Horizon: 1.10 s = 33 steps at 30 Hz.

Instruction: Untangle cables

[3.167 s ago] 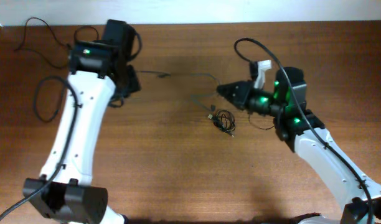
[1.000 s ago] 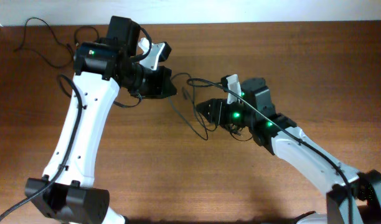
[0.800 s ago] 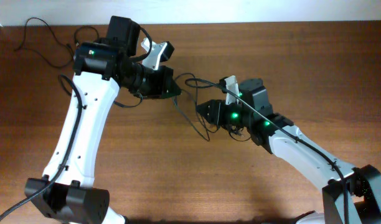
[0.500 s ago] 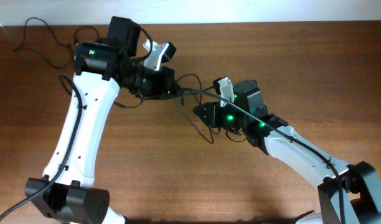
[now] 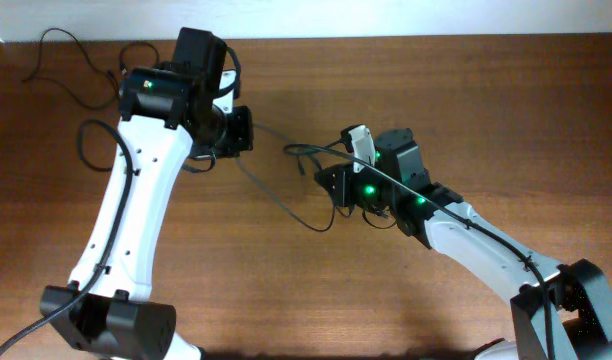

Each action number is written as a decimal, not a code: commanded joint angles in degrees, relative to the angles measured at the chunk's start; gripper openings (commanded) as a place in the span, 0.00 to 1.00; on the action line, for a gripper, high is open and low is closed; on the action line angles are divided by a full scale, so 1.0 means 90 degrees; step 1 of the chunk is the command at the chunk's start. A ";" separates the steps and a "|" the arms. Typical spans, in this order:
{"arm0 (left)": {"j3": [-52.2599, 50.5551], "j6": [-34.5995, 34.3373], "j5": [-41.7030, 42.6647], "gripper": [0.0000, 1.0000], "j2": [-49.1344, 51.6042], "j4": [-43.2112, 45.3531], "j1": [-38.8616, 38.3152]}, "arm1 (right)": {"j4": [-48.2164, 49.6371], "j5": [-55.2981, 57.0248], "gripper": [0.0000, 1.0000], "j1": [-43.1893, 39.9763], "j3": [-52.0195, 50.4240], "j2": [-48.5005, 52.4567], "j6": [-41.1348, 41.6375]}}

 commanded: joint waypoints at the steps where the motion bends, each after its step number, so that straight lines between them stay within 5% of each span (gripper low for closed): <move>1: 0.0017 -0.0784 -0.1603 0.00 -0.0138 0.0010 0.0012 | -0.0015 -0.0104 0.13 0.0034 0.0027 0.0039 -0.0063; 6: 0.0017 -0.0797 -0.1644 0.00 -0.0138 0.0012 0.0012 | 0.0811 -0.1564 0.08 0.0034 0.0029 0.0032 0.0287; 12: 0.0017 -0.0816 -0.1979 0.00 -0.0138 0.0000 0.0012 | 0.0848 -0.1588 0.04 -0.0228 0.0034 -0.0367 0.1107; 18: 0.0017 -0.1248 -0.2497 0.00 -0.0138 -0.0107 0.0012 | -0.0721 0.0233 0.04 -0.0306 0.0041 -0.0792 0.1105; 28: 0.0017 -0.1273 -0.2922 0.00 -0.0138 -0.0180 0.0537 | -0.1600 0.0857 0.04 -0.0306 0.0330 -0.0816 0.1173; 33: 0.0017 -0.1479 -0.2620 0.00 -0.0138 -0.0345 0.1287 | -0.1460 0.0940 0.04 -0.0301 0.0330 -0.0814 0.2654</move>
